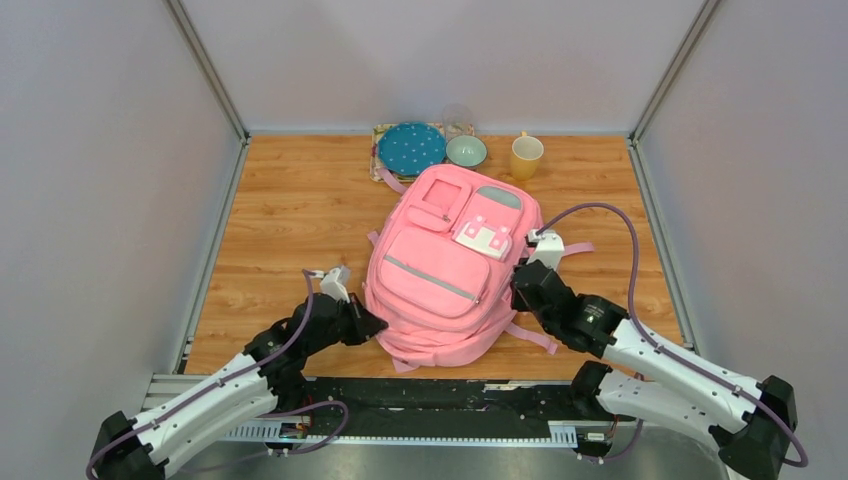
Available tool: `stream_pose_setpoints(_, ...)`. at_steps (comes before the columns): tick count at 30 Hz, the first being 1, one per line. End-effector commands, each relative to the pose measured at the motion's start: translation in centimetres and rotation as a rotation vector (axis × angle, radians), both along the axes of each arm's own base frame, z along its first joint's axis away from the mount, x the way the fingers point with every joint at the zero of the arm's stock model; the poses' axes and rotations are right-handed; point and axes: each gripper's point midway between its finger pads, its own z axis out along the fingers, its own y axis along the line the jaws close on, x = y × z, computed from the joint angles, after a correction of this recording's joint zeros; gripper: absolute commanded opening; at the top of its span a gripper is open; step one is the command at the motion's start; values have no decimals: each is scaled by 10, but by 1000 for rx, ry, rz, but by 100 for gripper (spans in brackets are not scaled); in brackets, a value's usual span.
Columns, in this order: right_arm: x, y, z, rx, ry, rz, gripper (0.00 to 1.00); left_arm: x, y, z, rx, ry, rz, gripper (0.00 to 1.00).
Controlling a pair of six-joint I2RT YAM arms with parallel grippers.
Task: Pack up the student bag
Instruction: Zip the student bag at the center of the board, then reset both arms
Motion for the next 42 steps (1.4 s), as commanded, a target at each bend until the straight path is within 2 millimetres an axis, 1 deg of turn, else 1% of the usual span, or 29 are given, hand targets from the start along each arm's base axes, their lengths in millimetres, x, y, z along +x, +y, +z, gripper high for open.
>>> stream_pose_setpoints(1, 22, -16, 30, -12, -92, -109, 0, -23, -13, -13, -27, 39, -153, 0)
stream_pose_setpoints(2, 22, -17, 29, -12, -84, -114, 0, -24, -18, -10, -56, 26, -177, 0)
stream_pose_setpoints(4, 21, -25, 28, -19, -70, -144, 9, -30, -24, -8, -66, 30, -231, 0)
stream_pose_setpoints(5, 22, -29, 29, -10, -72, -171, 15, -30, -27, -3, -68, 18, -243, 0)
stream_pose_setpoints(6, 22, -35, 31, -1, -69, -198, 35, -30, -29, -1, -64, 8, -256, 0)
stream_pose_setpoints(7, 21, -40, 33, 10, -67, -220, 46, -31, -30, 2, -58, -9, -285, 3)
stream_pose_setpoints(8, 21, -41, 35, 32, -63, -230, 55, -30, -33, 13, -65, -27, -297, 11)
stream_pose_setpoints(9, 21, -45, 38, 48, -63, -246, 63, -30, -35, 18, -64, -40, -316, 32)
stream_pose_setpoints(10, 21, -48, 43, 74, -74, -255, 66, -32, -39, 27, -66, -54, -358, 41)
stream_pose_setpoints(11, 21, -47, 46, 96, -73, -249, 67, -33, -40, 30, -58, -54, -371, 49)
stream_pose_setpoints(12, 22, -50, 50, 117, -77, -261, 70, -33, -41, 31, -46, -55, -381, 81)
stream_pose_setpoints(15, 21, -49, 59, 159, -73, -251, 71, -26, -26, 24, 90, -33, -346, 82)
stream_pose_setpoints(16, 19, -49, 59, 162, -67, -249, 72, -18, -11, 19, 177, -27, -280, 82)
stream_pose_setpoints(18, 16, -51, 59, 176, -57, -253, 73, -9, 6, 17, 255, -29, -202, 82)
stream_pose_setpoints(19, 13, -52, 55, 182, -50, -255, 73, -3, 18, 21, 304, -55, -156, 83)
stream_pose_setpoints(20, 10, -50, 57, 202, -53, -242, 73, -1, 22, 24, 318, -71, -142, 83)
stream_pose_setpoints(22, 8, -51, 53, 224, -43, -249, 75, 7, 29, 36, 329, -130, -103, 83)
stream_pose_setpoints(24, 4, -55, 50, 242, -34, -263, 81, 12, 32, 45, 324, -165, -78, 83)
stream_pose_setpoints(25, 3, -57, 47, 239, -30, -267, 82, 15, 36, 49, 336, -183, -53, 83)
stream_pose_setpoints(27, 1, -62, 40, 222, -12, -289, 85, 19, 42, 52, 357, -194, -23, 83)
stream_pose_setpoints(28, 1, -64, 38, 216, -4, -297, 86, 23, 47, 53, 382, -201, -2, 83)
stream_pose_setpoints(31, 0, -68, 32, 199, 24, -319, 87, 27, 50, 55, 414, -208, 11, 84)
stream_pose_setpoints(34, 1, -72, 35, 200, 18, -330, 87, 31, 54, 55, 449, -208, 26, 84)
stream_pose_setpoints(36, 3, -76, 41, 206, 8, -341, 89, 34, 56, 53, 469, -207, 34, 84)
stream_pose_setpoints(37, 6, -78, 41, 199, 12, -349, 90, 36, 61, 50, 502, -201, 55, 84)
stream_pose_setpoints(38, 9, -84, 42, 207, 22, -370, 91, 38, 62, 49, 519, -200, 62, 84)
stream_pose_setpoints(39, 13, -86, 48, 201, 20, -365, 91, 40, 64, 48, 538, -198, 62, 84)
stream_pose_setpoints(40, 17, -88, 49, 205, 33, -365, 91, 44, 61, 49, 561, -203, 30, 84)
stream_pose_setpoints(42, 26, -92, 45, 226, 87, -379, 92, 48, 61, 51, 591, -192, 10, 84)
